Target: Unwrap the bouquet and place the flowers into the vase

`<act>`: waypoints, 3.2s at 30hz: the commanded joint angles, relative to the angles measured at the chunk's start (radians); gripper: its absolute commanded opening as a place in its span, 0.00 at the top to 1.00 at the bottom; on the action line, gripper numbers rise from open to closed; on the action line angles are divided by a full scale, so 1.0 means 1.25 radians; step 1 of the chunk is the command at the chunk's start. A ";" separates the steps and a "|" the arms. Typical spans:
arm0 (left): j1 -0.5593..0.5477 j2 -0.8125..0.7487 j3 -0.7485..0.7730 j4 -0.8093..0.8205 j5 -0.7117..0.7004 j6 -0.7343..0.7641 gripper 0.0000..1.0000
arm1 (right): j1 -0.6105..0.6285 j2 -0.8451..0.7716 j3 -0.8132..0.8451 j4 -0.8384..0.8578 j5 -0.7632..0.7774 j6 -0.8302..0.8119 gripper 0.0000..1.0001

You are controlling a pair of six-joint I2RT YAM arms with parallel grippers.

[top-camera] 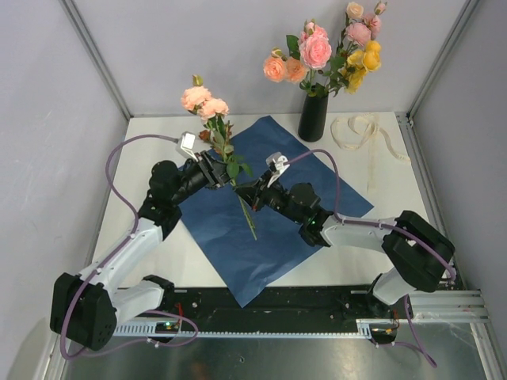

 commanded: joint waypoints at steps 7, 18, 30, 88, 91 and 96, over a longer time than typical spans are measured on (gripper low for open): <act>-0.006 0.005 0.038 0.053 0.058 0.013 0.98 | 0.004 -0.089 -0.026 -0.006 -0.005 -0.002 0.82; -0.067 -0.042 0.139 -0.217 0.001 0.222 1.00 | -0.102 -0.244 0.086 -0.299 -0.056 0.030 0.32; -0.143 -0.036 0.186 -0.291 0.021 0.284 1.00 | -0.140 -0.152 0.218 -0.355 -0.156 0.079 0.36; -0.153 -0.383 0.112 -0.634 -0.336 0.472 0.01 | -0.516 0.059 0.552 0.203 0.073 -0.434 1.00; -0.153 -0.389 0.112 -0.634 -0.340 0.472 0.00 | -0.520 0.112 0.607 0.190 0.073 -0.444 1.00; -0.153 -0.392 0.111 -0.633 -0.343 0.472 0.00 | -0.530 0.196 0.674 0.174 0.099 -0.462 1.00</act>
